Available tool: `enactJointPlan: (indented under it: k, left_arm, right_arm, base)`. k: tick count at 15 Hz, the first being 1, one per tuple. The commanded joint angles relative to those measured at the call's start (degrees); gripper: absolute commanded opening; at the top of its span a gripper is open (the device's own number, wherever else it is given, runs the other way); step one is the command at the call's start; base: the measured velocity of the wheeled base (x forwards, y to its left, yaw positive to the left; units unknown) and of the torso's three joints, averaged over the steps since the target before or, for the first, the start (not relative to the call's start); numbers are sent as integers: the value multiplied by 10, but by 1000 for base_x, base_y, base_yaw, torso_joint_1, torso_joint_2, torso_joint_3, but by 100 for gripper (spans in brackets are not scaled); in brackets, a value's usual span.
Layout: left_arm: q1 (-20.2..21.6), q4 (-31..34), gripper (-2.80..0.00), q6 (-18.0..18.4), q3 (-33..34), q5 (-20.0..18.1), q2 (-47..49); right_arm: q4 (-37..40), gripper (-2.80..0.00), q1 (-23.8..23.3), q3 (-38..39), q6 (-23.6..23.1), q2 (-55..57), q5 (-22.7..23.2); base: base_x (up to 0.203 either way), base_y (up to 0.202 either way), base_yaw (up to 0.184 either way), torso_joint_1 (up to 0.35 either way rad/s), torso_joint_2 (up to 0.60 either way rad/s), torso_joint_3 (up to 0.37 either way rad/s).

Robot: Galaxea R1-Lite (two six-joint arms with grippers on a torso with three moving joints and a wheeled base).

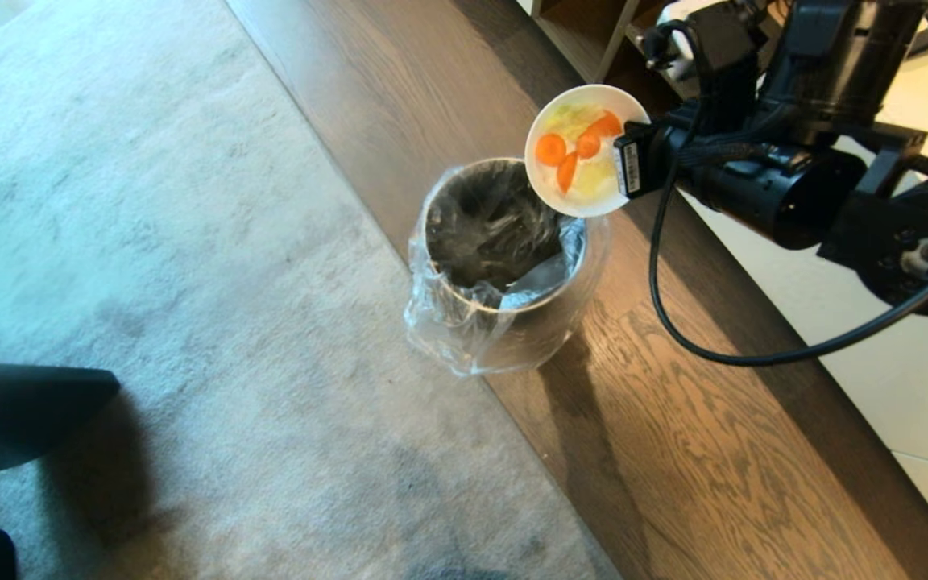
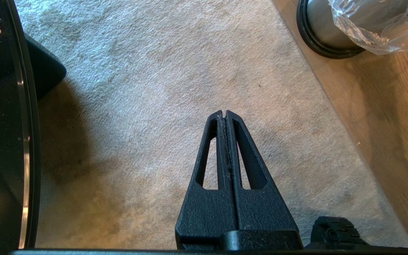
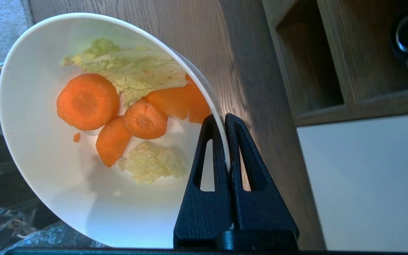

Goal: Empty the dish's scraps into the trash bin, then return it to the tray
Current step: Move the bowl over the trash can, then pour the leftover food from the bowl into the trash can

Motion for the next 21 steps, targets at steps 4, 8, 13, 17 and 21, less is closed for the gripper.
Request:
enactJointPlan:
  k: [4, 8, 13, 17, 21]
  left_arm:
    - [0, 0, -280, 0, 0, 0, 0]
    - [0, 0, -280, 0, 0, 0, 0]
    - [0, 0, -280, 0, 0, 0, 0]
    - [0, 0, -280, 0, 0, 0, 0]
    - [0, 0, -280, 0, 0, 0, 0]
  right_arm:
    - [-99, -280, 17, 6, -149, 40, 2]
    - [-119, -280, 18, 9, -232, 51, 5]
    - [-196, -280, 19, -1, -339, 86, 5]
    - [-255, -280, 34, -6, -406, 102, 5]
    - [-343, -280, 44, -1, -452, 120, 21]
  base:
    - [0, 0, 0, 0, 0, 0]
    - [0, 0, 0, 0, 0, 0]
    - [0, 0, 0, 0, 0, 0]
    - [0, 0, 0, 0, 0, 0]
    - [0, 0, 0, 0, 0, 0]
